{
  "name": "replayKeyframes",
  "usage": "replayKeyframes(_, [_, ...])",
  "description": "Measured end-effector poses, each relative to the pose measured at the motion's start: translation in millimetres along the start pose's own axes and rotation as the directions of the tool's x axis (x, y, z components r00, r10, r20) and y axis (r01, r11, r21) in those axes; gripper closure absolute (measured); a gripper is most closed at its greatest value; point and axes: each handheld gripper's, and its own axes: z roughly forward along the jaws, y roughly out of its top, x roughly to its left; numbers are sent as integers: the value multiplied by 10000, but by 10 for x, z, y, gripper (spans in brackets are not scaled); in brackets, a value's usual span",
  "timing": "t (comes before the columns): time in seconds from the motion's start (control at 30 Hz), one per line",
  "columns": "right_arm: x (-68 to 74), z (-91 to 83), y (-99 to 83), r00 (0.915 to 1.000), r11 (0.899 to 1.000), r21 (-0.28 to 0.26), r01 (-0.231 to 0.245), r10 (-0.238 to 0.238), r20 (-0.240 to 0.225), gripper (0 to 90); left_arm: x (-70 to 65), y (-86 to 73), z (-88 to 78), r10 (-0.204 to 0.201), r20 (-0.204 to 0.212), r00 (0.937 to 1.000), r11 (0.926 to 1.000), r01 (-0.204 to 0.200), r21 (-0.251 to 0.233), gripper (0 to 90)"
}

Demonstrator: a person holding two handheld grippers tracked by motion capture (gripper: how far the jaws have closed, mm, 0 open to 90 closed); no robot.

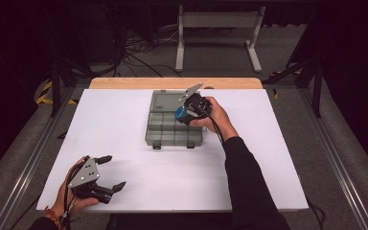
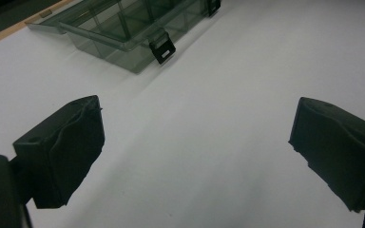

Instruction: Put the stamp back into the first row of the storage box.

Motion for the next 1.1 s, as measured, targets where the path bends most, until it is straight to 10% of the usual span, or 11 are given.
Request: replayKeyframes(1.1, [32,261,53,9999,9992,372,-148,147,20,411,-10,-14,-3,-54,46,10000,10000,53,71,53])
